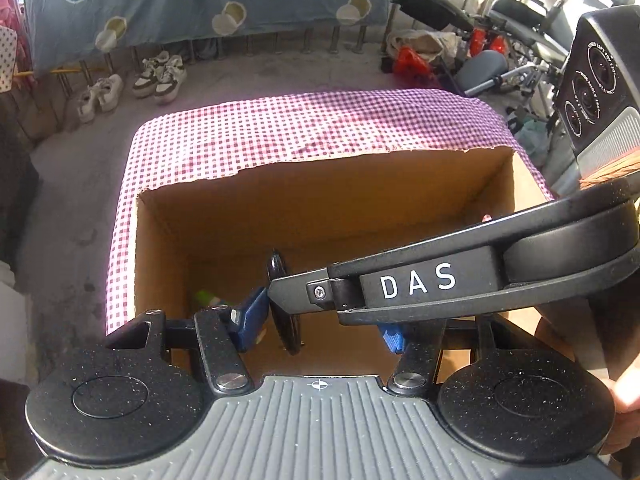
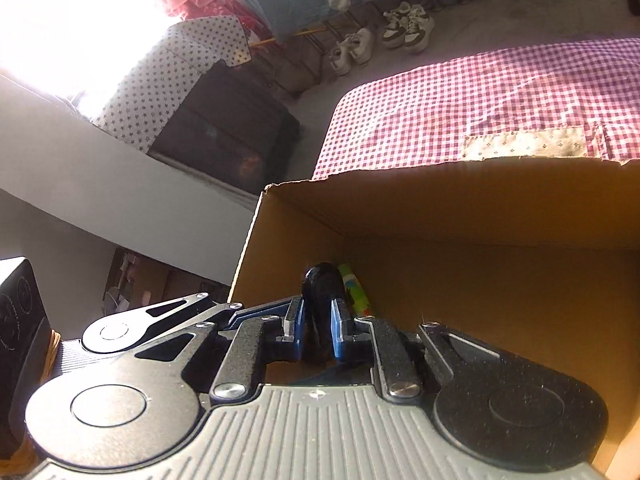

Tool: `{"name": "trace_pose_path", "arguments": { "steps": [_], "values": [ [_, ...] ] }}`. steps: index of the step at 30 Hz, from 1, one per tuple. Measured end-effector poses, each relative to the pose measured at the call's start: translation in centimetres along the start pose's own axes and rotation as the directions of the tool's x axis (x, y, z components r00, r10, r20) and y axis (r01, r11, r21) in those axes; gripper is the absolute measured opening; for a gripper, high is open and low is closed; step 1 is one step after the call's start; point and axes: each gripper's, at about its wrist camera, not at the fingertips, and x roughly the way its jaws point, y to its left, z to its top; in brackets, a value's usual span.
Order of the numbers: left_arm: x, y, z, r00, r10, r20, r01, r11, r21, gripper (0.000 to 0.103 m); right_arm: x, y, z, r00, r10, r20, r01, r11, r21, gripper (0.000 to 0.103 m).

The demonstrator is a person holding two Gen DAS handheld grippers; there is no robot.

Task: Organize rigid objects
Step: 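Carry the black cylinder into the box and open the right tool, then grasp the black electrical tape roll by its rim with the right tool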

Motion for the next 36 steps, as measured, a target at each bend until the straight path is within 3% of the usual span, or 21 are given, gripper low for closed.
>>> {"name": "trace_pose_path", "arguments": {
  "steps": [5, 8, 14, 18, 23, 26, 28, 32, 36],
  "values": [
    [1.5, 0.4, 0.6, 0.999, 0.050, -0.017, -0.050, 0.999, -0.015, 0.059, 2.9, -1.6, 1.6, 0.999, -0.039, -0.019, 0.039, 0.999, 0.028, 0.016],
    [0.9, 0.3, 0.4, 0.999, 0.044, 0.000, -0.044, 0.999, -0.015, 0.059, 2.9, -1.9, 1.8, 1.000, -0.028, -0.015, 0.028, 0.999, 0.037, 0.016],
    [-1.9, -0.7, 0.3, 0.997, 0.038, 0.064, -0.039, 0.999, 0.016, 0.065, -1.1, -0.7, 0.8, 0.999, 0.003, 0.052, -0.003, 1.000, -0.012, 0.017],
    [-4.7, -1.5, -0.4, 0.993, 0.007, 0.115, -0.010, 1.000, 0.023, 0.072, -5.8, 0.6, -1.1, 0.991, 0.044, 0.129, -0.037, 0.998, -0.050, 0.017],
    [-9.7, -2.6, -2.8, 0.977, -0.033, 0.209, 0.021, 0.998, 0.062, 0.081, -13.3, 1.2, -6.5, 0.962, 0.120, 0.245, -0.102, 0.991, -0.086, 0.018],
    [-12.6, -3.0, -5.4, 0.961, -0.057, 0.269, 0.035, 0.996, 0.085, 0.096, -17.7, 0.7, -11.8, 0.925, 0.150, 0.350, -0.121, 0.987, -0.101, 0.019],
    [-13.7, -3.3, -7.4, 0.953, -0.072, 0.294, 0.046, 0.994, 0.096, 0.099, -19.5, 0.0, -15.4, 0.894, 0.151, 0.422, -0.121, 0.988, -0.097, 0.023],
    [-13.9, -4.0, -11.7, 0.949, -0.089, 0.303, 0.059, 0.993, 0.107, 0.101, -20.0, -2.0, -22.1, 0.853, 0.116, 0.509, -0.108, 0.993, -0.045, 0.035],
    [-12.1, -5.4, -15.1, 0.964, -0.050, 0.262, 0.016, 0.991, 0.132, 0.102, -17.9, -3.7, -26.4, 0.856, 0.075, 0.512, -0.117, 0.992, 0.049, 0.037]
  ]
}}
